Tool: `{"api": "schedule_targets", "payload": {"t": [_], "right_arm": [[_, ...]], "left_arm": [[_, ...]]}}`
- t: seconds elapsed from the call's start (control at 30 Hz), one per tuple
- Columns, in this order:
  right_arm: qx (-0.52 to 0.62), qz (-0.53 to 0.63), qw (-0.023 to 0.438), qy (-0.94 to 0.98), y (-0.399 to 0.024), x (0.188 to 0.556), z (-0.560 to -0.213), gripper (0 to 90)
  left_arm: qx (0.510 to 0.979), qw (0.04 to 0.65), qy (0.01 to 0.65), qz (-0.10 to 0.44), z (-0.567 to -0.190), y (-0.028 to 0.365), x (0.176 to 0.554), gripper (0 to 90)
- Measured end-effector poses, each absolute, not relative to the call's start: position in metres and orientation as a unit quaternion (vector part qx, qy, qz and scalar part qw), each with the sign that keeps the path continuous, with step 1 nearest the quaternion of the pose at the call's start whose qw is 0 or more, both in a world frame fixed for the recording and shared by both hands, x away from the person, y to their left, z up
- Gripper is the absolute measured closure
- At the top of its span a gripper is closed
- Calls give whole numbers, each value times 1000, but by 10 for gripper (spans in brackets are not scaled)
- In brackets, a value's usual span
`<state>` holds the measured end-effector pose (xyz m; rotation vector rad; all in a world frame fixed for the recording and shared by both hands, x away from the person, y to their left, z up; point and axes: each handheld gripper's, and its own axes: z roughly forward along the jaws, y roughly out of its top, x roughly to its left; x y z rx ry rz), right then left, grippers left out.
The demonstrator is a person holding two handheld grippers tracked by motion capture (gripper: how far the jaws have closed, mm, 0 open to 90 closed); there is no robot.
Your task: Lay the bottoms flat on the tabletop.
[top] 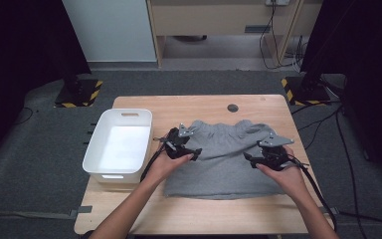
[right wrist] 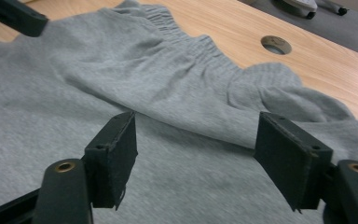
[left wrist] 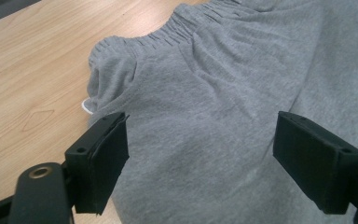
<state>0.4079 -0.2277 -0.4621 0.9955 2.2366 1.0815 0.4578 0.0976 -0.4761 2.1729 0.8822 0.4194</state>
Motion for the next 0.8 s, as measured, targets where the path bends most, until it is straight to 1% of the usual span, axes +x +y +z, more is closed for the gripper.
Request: {"api": "schedule_targets", "payload": {"t": [0.67,0.8], "right_arm": [[319,404,199,834,-179,399,-458,221],[312,405,191,838,-172,399,-459,207]], "left_arm": [[846,375,346,156,-468,94,478,146],[851,363,348,154,-469,95,481,144]]}}
